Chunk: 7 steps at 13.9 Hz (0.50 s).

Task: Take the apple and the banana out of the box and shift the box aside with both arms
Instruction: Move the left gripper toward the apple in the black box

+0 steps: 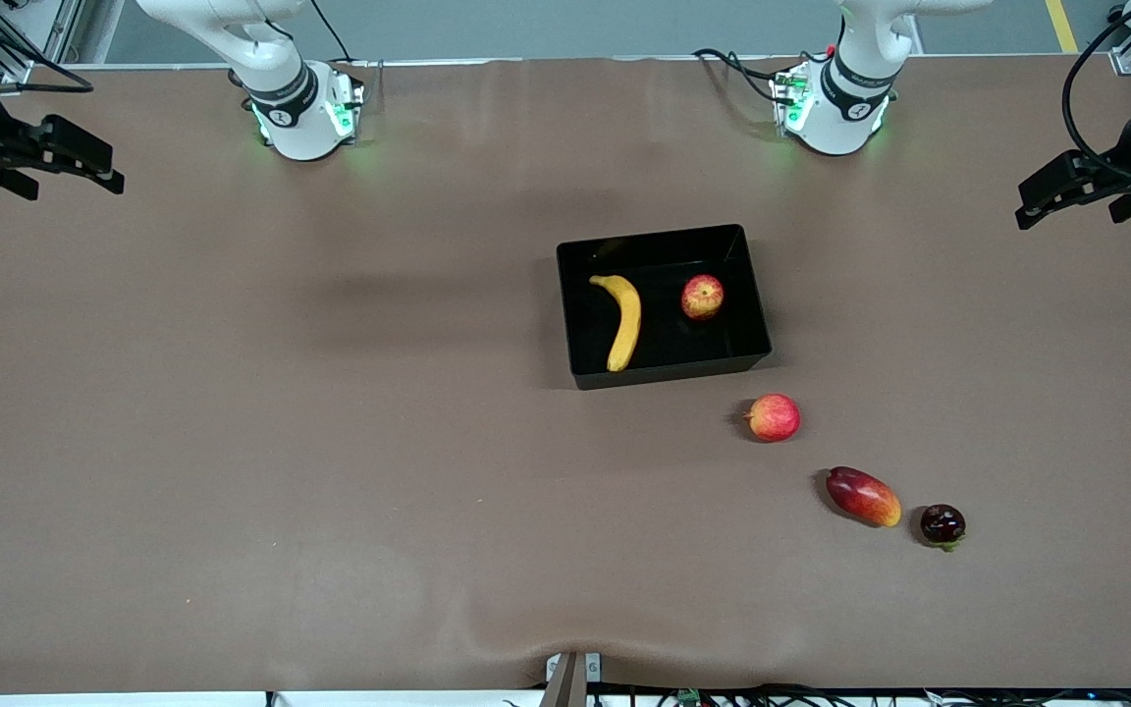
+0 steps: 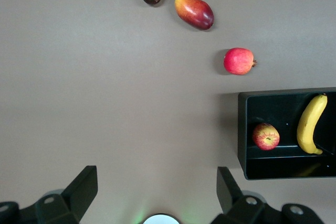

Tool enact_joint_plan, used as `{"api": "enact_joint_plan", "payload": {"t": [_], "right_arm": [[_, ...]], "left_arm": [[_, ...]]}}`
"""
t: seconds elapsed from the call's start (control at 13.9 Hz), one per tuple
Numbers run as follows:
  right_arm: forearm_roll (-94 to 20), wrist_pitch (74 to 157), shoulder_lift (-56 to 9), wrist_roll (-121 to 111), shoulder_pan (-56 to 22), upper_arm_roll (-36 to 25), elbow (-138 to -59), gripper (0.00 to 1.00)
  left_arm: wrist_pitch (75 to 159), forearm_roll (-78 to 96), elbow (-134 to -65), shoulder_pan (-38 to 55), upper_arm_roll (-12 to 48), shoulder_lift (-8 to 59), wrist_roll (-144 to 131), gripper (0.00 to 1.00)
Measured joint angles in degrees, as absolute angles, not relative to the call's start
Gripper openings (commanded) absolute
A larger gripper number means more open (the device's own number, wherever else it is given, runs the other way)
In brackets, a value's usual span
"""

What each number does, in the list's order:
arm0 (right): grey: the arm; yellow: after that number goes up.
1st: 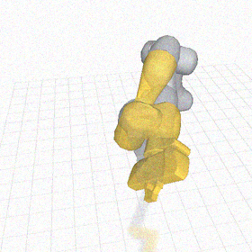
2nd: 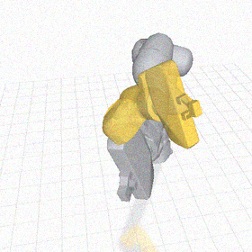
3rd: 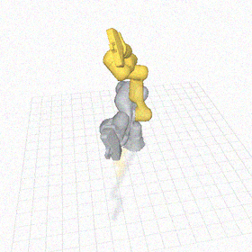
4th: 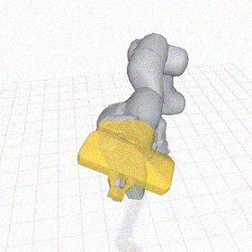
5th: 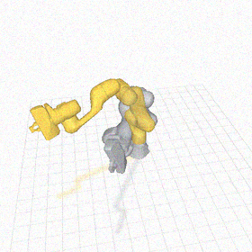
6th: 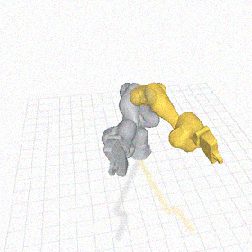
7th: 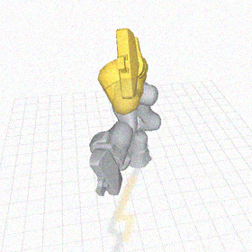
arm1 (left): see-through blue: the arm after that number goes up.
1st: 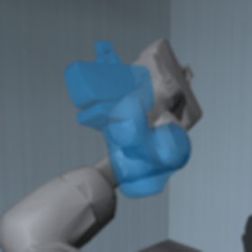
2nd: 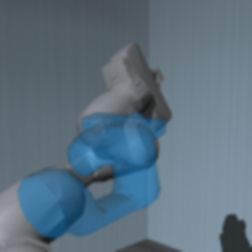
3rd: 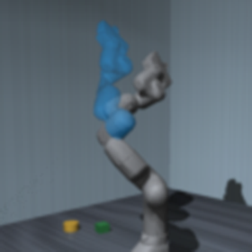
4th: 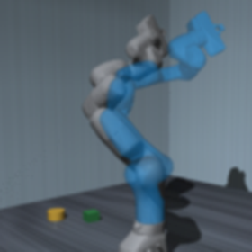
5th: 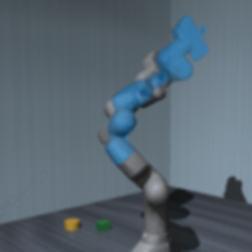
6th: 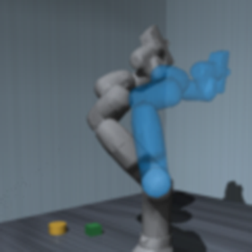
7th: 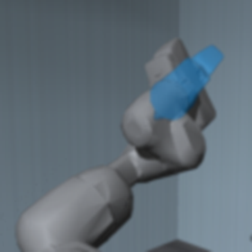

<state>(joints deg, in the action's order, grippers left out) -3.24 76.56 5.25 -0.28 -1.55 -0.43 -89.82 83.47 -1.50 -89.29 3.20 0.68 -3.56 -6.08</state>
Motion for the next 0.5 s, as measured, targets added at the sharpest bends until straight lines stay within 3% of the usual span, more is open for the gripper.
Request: {"api": "enact_joint_plan", "payload": {"t": [0.5], "right_arm": [[-3.24,79.17,4.58,-0.28,-1.57,-0.26,-89.86,1.0]], "left_arm": [[83.19,-1.5,-88.07,3.29,0.83,-1.65,-6.23,1.0]]}}
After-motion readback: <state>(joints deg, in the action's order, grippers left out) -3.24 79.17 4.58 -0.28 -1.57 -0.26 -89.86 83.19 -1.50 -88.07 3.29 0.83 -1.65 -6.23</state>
